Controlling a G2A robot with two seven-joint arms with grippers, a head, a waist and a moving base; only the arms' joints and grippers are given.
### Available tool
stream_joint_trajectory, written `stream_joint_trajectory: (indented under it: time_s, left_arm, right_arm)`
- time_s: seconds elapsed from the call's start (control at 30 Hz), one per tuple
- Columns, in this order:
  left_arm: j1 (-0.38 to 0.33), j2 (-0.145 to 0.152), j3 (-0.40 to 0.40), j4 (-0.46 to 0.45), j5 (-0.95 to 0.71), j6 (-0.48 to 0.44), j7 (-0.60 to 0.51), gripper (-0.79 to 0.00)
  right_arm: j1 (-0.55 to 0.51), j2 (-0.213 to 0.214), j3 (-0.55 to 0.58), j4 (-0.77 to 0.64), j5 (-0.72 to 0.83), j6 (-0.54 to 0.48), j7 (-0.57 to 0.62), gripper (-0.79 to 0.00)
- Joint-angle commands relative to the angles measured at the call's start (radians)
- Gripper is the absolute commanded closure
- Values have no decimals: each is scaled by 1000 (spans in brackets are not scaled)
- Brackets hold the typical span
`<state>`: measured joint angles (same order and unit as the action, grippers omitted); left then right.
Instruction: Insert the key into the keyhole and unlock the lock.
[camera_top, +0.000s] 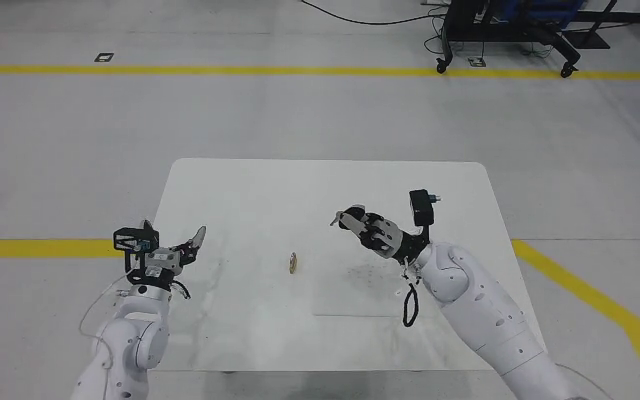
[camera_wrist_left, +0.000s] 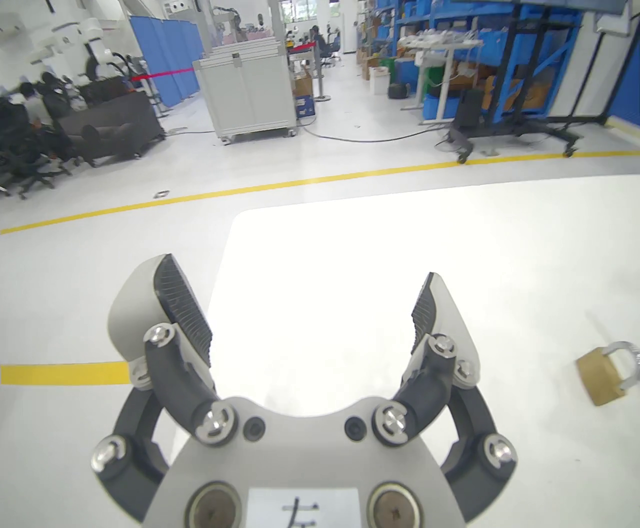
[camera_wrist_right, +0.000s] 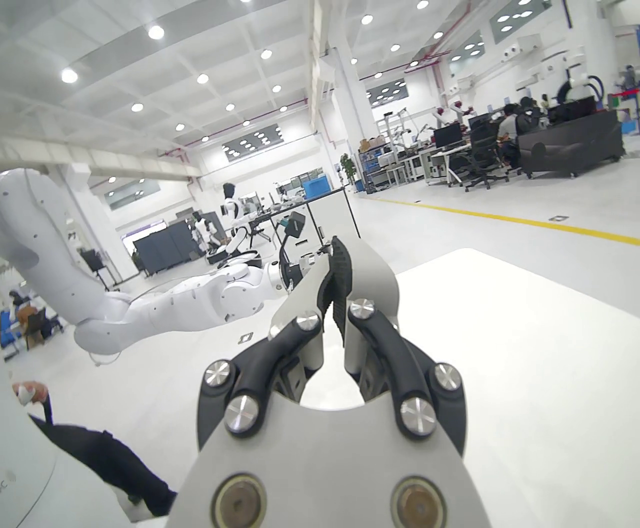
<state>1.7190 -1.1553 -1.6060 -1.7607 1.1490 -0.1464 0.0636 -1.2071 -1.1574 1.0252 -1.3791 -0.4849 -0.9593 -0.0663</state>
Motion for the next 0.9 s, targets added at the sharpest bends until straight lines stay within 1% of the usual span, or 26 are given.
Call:
stream_joint_trajectory:
  time_s: [0.0, 0.03, 0.1, 0.13, 0.23, 0.27, 0.3, 0.33, 0.4, 0.43, 0.47, 0.53, 0.63, 0.73, 0.77, 0.8, 0.83, 0.87]
  left_arm:
    - [-19, -3, 16, 4, -206, -130, -24, -785]
    - [-35, -4, 32, 1, -286, -198, -62, -785]
    - [-59, -5, 53, 1, -374, -270, -108, -785]
    - [-78, -5, 71, 3, -440, -324, -149, -785]
    - [-115, -4, 103, 5, -564, -407, -240, -785]
    - [-131, -3, 122, 6, -619, -442, -294, -785]
    - [-136, -3, 136, 15, -671, -453, -329, -785]
    - [-147, -3, 165, 31, -797, -459, -414, -785]
    - [-200, 1, 195, 63, -1073, -407, -612, -785]
    - [-228, 4, 203, 81, -1176, -370, -704, -785]
    - [-255, 6, 207, 98, -1258, -347, -777, -785]
    - [-294, 7, 217, 139, -1393, -329, -875, -785]
    - [-341, 5, 237, 195, -1536, -345, -961, -785]
    - [-383, 0, 267, 250, -1612, -425, -1021, -785]
    - [-399, -3, 280, 274, -1631, -468, -1038, -785]
    - [-407, -5, 286, 285, -1631, -489, -1043, -751]
    - [-420, -7, 297, 301, -1625, -528, -1046, -727]
    - [-425, -8, 303, 306, -1623, -546, -1047, -671]
  right_arm:
    - [12, -8, -35, 18, 97, -16, 29, 0]
    - [24, -14, -58, 32, 143, -23, 43, 0]
    - [38, -21, -78, 49, 191, -33, 56, 0]
    - [45, -25, -90, 58, 218, -38, 61, 0]
    - [44, -33, -110, 66, 269, -53, 65, 0]
    - [43, -35, -116, 67, 281, -53, 74, 0]
    - [42, -35, -118, 65, 284, -53, 78, 0]
    - [39, -36, -122, 64, 287, -53, 89, 0]
    - [35, -36, -128, 54, 297, -53, 102, 0]
    - [30, -37, -131, 51, 308, -53, 105, 0]
    - [28, -37, -131, 50, 313, -53, 109, 0]
    - [24, -37, -137, 47, 334, -53, 115, 0]
    - [31, -42, -162, 47, 377, -53, 146, 0]
    - [60, -49, -192, 76, 439, -53, 195, 0]
    - [73, -52, -198, 91, 462, -53, 209, 0]
    - [78, -53, -200, 97, 471, -53, 215, 0]
    - [86, -56, -204, 106, 488, -53, 227, 0]
    - [89, -57, -205, 110, 496, -53, 233, 0]
